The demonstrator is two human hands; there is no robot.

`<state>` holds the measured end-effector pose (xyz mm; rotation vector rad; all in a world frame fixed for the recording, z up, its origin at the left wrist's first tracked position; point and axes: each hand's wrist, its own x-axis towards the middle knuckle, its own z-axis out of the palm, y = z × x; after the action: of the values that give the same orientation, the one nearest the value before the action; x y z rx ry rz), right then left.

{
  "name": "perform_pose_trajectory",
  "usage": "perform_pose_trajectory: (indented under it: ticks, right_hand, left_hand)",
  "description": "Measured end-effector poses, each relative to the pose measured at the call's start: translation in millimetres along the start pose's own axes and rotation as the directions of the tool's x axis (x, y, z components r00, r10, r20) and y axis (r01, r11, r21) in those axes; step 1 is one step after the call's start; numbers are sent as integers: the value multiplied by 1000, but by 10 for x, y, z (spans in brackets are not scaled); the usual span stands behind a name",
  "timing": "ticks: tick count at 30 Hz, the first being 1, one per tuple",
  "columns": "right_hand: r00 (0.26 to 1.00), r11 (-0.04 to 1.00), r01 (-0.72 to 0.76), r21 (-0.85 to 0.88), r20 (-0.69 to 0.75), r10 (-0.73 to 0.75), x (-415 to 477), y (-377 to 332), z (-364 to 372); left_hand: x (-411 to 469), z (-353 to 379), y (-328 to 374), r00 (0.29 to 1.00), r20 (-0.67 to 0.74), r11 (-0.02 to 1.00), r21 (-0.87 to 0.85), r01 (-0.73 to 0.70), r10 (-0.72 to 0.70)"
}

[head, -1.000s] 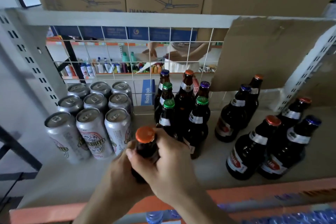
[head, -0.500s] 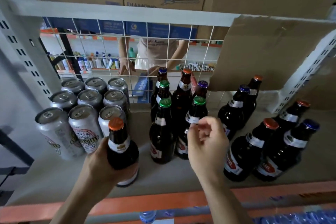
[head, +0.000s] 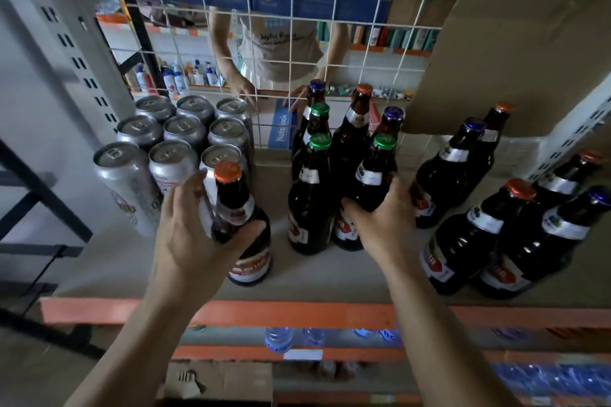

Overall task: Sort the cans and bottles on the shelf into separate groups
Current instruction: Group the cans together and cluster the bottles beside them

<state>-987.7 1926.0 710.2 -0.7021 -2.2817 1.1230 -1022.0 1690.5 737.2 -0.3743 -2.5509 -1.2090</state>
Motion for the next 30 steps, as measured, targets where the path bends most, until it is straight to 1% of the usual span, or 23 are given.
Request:
perform_pose_trajectory:
  ticks: [1,2,3,4,6,8,11,14,16,19,21,23,25,26,27,28,29,30]
  right_hand:
    - [1000,1000,-8,16,22,8,14,21,13]
    - [999,1000,-20,23,36,19,29,39,20]
    - [998,999,-31,33,48,29,48,64,26]
    - [998,998,-44,46,57,42,59,80,17]
    - [997,997,-41,67,62,37,60,86,-33]
    - [998,998,-21,54,65,17,43,89,-87]
    - [996,998,-22,51,90,17,-9,76,-137]
    - [994,999,-15,49,105,9,-32,103,-177]
    - [994,999,7,41,105,-11,-49,122,-195]
    - [992,997,29,73,122,-37,-60,158,-222]
    - [979,998,29,63,199,-41,-21,182,-267]
    - [947,1000,8,29,322,-17,59,164,-349]
    - [906,994,-46,96,424,1,118,115,-468]
    - [898,985,-78,153,440,3,142,74,-543]
    - [902,972,-94,213,432,-8,154,-3,-622]
    - [910,966,-76,247,412,-33,175,-110,-715]
    - [934,965,-47,256,355,-48,222,-232,-794]
    - [962,972,0,236,265,-64,312,-327,-851]
  left_hand:
    - [-16,-31,69,991,-114,997,27,-67,69]
    - [-30,-57,161,965,-209,987,58,-152,161]
    - [-38,-69,275,934,-255,968,79,-238,250]
    - [-42,-59,379,910,-251,944,81,-319,329]
    - [-16,17,545,878,-154,891,54,-450,453]
    - [39,117,682,867,-32,867,43,-497,498]
    - [151,243,804,861,122,866,22,-500,494]
    - [201,368,854,845,159,853,21,-521,511]
    - [188,435,874,835,161,845,11,-534,526]
    - [195,509,904,836,152,847,-10,-532,527]
    - [239,522,953,846,111,852,-4,-524,521]
    - [326,508,1016,857,50,859,-6,-512,512]
    - [447,472,1076,866,8,866,0,-499,499]
    - [516,454,1099,875,6,875,0,-483,483]
    - [582,435,1117,889,26,889,1,-457,457]
    - [640,424,1124,904,66,905,11,-425,423]
    - [691,426,1114,915,118,919,36,-393,387]
    - [731,434,1098,921,176,929,67,-363,347]
